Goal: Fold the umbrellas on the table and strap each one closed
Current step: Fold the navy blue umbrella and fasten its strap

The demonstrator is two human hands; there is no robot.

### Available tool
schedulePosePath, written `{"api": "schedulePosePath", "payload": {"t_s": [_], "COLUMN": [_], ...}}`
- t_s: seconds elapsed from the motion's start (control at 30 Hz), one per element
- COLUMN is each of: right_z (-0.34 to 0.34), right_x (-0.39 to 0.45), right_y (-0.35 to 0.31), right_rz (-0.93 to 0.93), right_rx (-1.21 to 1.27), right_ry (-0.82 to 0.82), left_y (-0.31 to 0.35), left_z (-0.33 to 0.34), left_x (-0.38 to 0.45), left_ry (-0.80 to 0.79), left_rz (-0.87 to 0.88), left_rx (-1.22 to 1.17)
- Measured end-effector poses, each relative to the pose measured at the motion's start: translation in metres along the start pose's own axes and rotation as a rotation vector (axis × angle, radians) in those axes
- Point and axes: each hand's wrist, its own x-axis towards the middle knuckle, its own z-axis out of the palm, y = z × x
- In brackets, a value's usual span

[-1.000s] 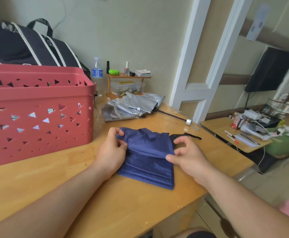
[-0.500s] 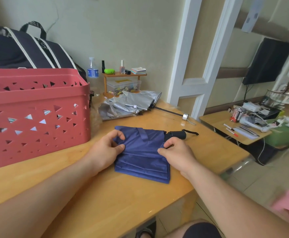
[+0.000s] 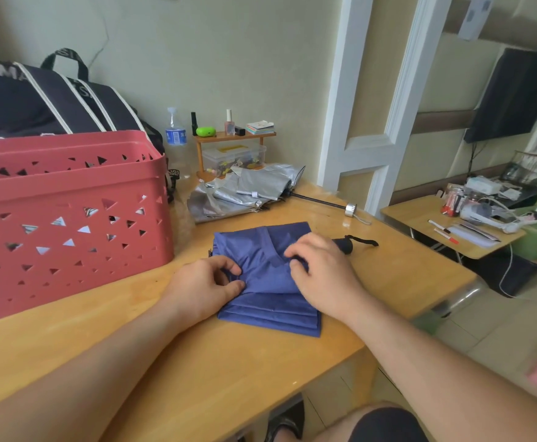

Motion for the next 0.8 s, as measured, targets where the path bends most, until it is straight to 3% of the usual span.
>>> {"api": "schedulePosePath", "payload": {"t_s": [0.1, 0.23, 0.3, 0.4, 0.53, 0.7, 0.8], "right_z": [0.003, 0.0, 0.0, -0.001, -0.004, -0.01, -0.013], "right_x": [-0.01, -0.016, -0.014, -0.014, -0.018, -0.027, -0.03], "right_y": [0.01, 0.02, 0.023, 0.025, 0.026, 0.022, 0.018], "right_rz": [0.029, 0.104, 0.139, 0.169, 0.131, 0.034, 0.074], "right_rx": [-0.217, -0.113, -0.036, 0.051, 0.135, 0.273, 0.396], "right_ry": [-0.249, -0.297, -0.284, -0.292, -0.199, 0.024, 0.035], "left_y": [0.001, 0.012, 0.025, 0.036, 0.029, 0.014, 0.017], "left_z": [-0.009, -0.03, -0.035, -0.033, -0.019, -0.01, -0.014], "left_x": [-0.003, -0.001, 0.004, 0.016, 0.019, 0.009, 0.008], "left_ry": [-0.003, -0.064, 0.002, 0.202, 0.082, 0.304, 0.352], "left_rz": [0.02, 0.006, 0.002, 0.057, 0.126, 0.206, 0.22], "left_rx": [0.159, 0.433, 0.55, 0.377, 0.368, 0.154, 0.011]}}
